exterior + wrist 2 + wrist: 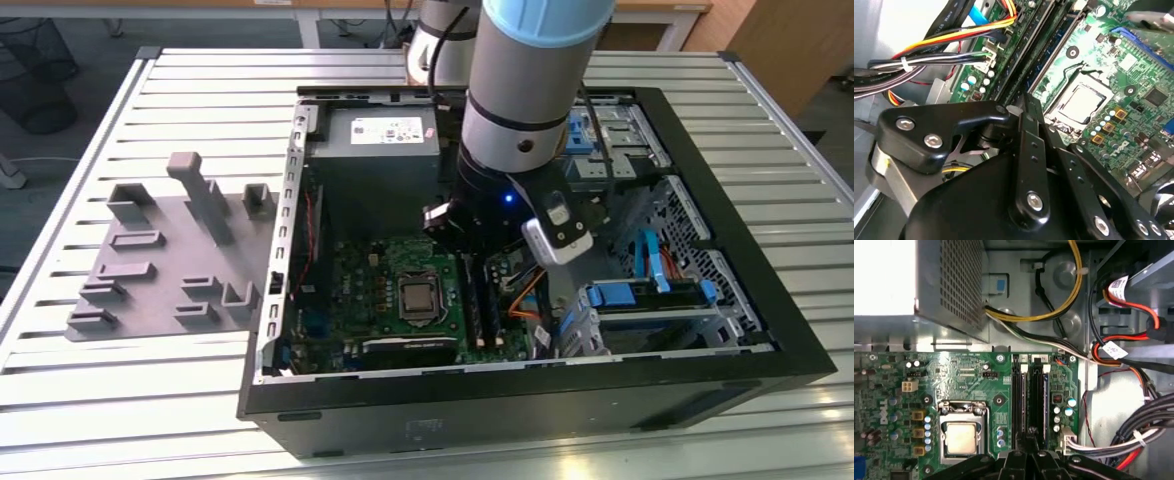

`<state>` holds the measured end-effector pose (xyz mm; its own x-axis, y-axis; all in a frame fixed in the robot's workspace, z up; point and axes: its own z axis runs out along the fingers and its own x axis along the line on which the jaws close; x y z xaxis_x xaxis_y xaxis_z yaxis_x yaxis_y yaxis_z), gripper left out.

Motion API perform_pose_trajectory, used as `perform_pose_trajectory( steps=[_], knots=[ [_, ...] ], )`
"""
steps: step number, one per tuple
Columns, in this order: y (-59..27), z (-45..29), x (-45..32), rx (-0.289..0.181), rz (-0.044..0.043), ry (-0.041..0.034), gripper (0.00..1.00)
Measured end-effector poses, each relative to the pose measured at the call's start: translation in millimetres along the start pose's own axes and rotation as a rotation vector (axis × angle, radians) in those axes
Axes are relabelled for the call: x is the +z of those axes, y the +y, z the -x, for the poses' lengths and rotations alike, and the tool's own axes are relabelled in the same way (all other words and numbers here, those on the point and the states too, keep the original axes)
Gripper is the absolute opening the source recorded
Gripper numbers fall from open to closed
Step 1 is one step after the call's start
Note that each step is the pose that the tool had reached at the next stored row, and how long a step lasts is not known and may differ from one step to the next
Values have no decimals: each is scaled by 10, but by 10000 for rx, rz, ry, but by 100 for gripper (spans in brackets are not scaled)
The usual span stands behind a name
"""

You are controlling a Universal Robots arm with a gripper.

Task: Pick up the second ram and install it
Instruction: 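Press down the second ram until it locks into place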

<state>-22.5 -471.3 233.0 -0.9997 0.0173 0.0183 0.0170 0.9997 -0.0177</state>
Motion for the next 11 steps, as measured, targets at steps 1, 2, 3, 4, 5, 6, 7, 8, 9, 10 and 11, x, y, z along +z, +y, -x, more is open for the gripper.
perform_pose_trajectory(
  steps=[1, 2, 3, 4, 5, 6, 7, 8, 9, 10, 11],
  knots=[
    [0, 0, -1, 0, 2, -1, 11],
    [0, 0, -2, 0, 3, -1, 11],
    [0, 0, -2, 0, 4, -1, 11],
    [0, 0, -3, 0, 2, -1, 11],
    [0, 0, -4, 0, 0, 0, 11],
    [0, 0, -4, 0, 1, 0, 11],
    [0, 0, -4, 0, 2, 0, 11],
    [0, 0, -6, 0, 0, 0, 11],
    [0, 0, -7, 0, 0, 0, 11],
    [0, 0, -7, 0, 0, 0, 11],
    [0, 0, -7, 0, 1, 0, 11]
  ],
)
